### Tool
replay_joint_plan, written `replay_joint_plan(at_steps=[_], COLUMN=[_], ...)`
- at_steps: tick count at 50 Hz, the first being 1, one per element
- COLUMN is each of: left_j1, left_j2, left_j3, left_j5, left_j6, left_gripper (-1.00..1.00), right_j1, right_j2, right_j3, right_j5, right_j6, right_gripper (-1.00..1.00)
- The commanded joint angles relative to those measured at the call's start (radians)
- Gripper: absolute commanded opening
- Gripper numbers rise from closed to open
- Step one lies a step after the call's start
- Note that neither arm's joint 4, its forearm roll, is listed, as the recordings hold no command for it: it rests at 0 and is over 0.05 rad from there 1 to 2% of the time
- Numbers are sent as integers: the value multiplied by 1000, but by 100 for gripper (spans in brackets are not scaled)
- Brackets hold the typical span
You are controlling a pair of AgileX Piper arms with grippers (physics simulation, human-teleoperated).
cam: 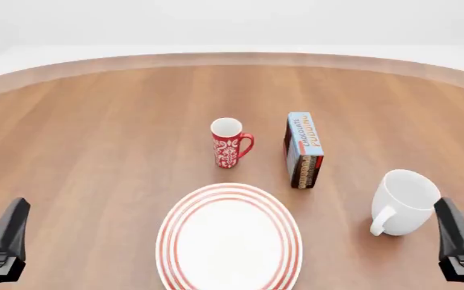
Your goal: Pick up the white mug and put it on the plate, and put the chocolate pudding to the right of the plate.
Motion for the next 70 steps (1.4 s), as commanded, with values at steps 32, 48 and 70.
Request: replay_joint_plan(at_steps=[32,48,70], left_j1=[-26,-67,-246], left_j2=[77,192,196], left_j3=[-7,-65,-197], left_j5=[-20,-79,63], left_j6=[51,90,189], left_gripper=[100,100,100], right_j1=[0,2,5], right_j2=[2,2,1], right_j3=[-5,-5,-6], right_j5=[-3,-4,-3], right_j6=[12,15,21], right_gripper=[100,100,100])
